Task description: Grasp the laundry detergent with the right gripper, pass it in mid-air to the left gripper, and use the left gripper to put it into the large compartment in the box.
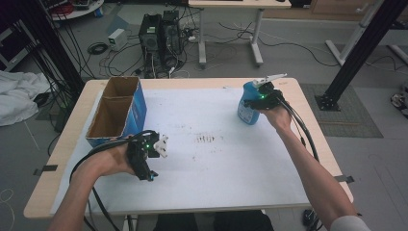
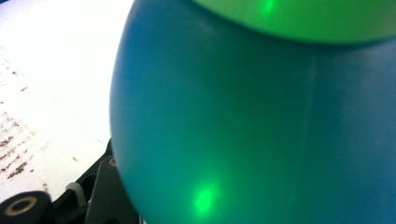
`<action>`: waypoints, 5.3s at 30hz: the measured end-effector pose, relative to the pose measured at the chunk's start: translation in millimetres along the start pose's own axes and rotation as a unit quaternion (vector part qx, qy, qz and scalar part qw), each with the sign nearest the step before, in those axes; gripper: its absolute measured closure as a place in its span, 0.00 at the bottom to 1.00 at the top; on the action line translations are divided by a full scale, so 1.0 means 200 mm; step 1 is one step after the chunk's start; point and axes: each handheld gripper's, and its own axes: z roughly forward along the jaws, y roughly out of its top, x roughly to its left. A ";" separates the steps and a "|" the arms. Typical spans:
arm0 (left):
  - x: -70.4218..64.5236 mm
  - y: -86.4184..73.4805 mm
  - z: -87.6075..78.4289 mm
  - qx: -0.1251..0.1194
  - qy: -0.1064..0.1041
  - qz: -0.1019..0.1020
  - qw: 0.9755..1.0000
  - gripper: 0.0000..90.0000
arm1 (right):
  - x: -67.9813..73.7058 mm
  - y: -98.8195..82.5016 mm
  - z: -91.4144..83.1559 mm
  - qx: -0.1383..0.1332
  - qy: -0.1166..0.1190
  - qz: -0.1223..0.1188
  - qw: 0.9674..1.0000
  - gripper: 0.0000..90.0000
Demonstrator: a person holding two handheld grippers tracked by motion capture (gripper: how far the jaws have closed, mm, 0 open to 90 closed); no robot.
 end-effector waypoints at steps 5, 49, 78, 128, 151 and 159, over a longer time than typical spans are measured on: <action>0.00 0.00 0.00 0.000 0.001 0.000 1.000 0.29 | 0.00 0.00 0.00 -0.001 0.001 0.002 1.000 0.52; 0.36 0.45 -0.43 -0.089 -0.041 -0.018 0.995 0.29 | 0.50 0.18 -0.28 -0.007 0.275 -0.215 0.937 0.52; 0.37 0.75 -0.27 -0.118 -0.061 0.000 0.991 0.29 | 0.75 0.15 -0.21 -0.010 0.328 -0.282 0.902 0.51; 0.38 0.77 -0.22 -0.110 -0.061 -0.010 0.992 0.40 | 0.76 0.14 -0.19 -0.008 0.334 -0.279 0.901 0.51; 0.37 0.77 -0.23 -0.111 -0.058 0.005 0.992 0.43 | 0.77 0.14 -0.19 -0.008 0.341 -0.277 0.899 0.51; 0.36 0.77 -0.23 -0.107 -0.054 0.006 0.993 0.43 | 0.77 0.13 -0.19 -0.009 0.338 -0.285 0.897 0.50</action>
